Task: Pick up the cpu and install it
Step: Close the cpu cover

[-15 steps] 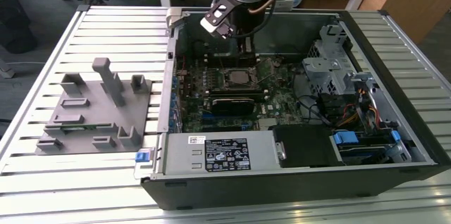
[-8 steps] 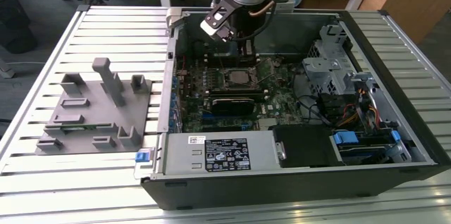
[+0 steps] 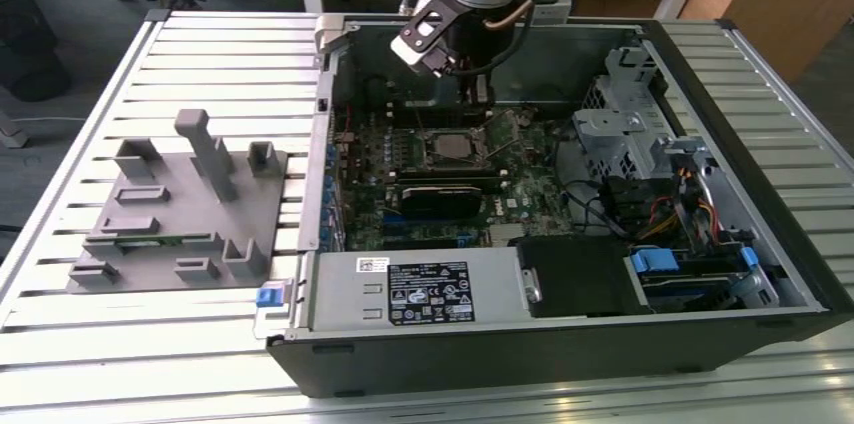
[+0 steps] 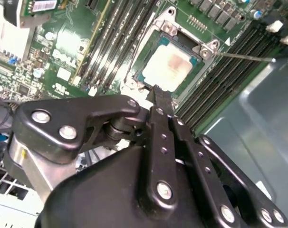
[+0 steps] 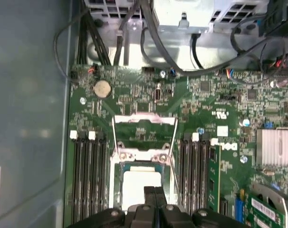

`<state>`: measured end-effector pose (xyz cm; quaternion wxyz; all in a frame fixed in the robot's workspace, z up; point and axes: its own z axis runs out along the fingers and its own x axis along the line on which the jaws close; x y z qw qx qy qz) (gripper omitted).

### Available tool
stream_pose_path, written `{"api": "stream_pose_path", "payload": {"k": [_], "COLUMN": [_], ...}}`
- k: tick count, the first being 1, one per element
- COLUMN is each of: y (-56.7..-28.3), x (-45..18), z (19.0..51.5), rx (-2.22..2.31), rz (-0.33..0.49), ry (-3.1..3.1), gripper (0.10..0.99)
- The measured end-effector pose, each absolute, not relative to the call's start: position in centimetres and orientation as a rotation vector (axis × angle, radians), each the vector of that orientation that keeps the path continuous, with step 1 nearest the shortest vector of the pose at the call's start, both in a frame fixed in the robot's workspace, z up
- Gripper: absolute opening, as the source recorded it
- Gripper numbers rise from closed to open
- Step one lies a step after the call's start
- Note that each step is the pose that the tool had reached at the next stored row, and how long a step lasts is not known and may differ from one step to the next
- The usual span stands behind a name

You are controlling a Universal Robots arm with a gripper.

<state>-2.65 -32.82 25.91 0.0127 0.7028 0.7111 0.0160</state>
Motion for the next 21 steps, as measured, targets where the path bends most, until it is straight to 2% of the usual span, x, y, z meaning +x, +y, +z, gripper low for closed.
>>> {"api": "stream_pose_path", "payload": {"k": [21], "y": [-32.8], "x": [-0.9], "z": [26.8], "rx": [2.191], "rz": [0.049], "ry": [2.217], "gripper": [0.106]}}
